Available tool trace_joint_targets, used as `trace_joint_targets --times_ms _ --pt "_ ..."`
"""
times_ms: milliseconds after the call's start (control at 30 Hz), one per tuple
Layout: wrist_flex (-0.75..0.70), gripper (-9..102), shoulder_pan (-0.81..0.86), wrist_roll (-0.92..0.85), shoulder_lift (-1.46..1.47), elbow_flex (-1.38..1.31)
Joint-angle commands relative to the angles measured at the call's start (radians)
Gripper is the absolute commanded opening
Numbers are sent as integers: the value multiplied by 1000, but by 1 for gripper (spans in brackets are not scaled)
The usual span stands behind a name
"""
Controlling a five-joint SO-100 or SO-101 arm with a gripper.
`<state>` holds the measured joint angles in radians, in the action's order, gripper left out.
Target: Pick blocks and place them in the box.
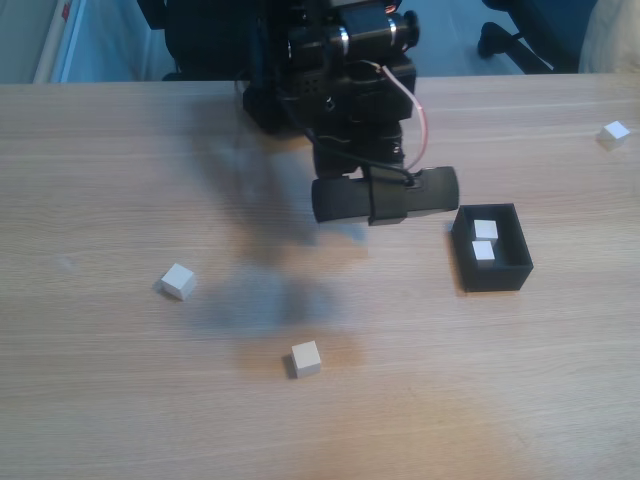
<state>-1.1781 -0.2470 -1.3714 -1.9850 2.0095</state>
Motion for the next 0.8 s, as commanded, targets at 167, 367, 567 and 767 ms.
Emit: trace_joint_targets --times_ms 167,367,567,767 --pt "5 20 133 -204 48 -31" --pt "38 20 199 -279 135 -78" --pt "64 21 219 -321 222 -181" --pt "21 20 222 -341 364 -382"
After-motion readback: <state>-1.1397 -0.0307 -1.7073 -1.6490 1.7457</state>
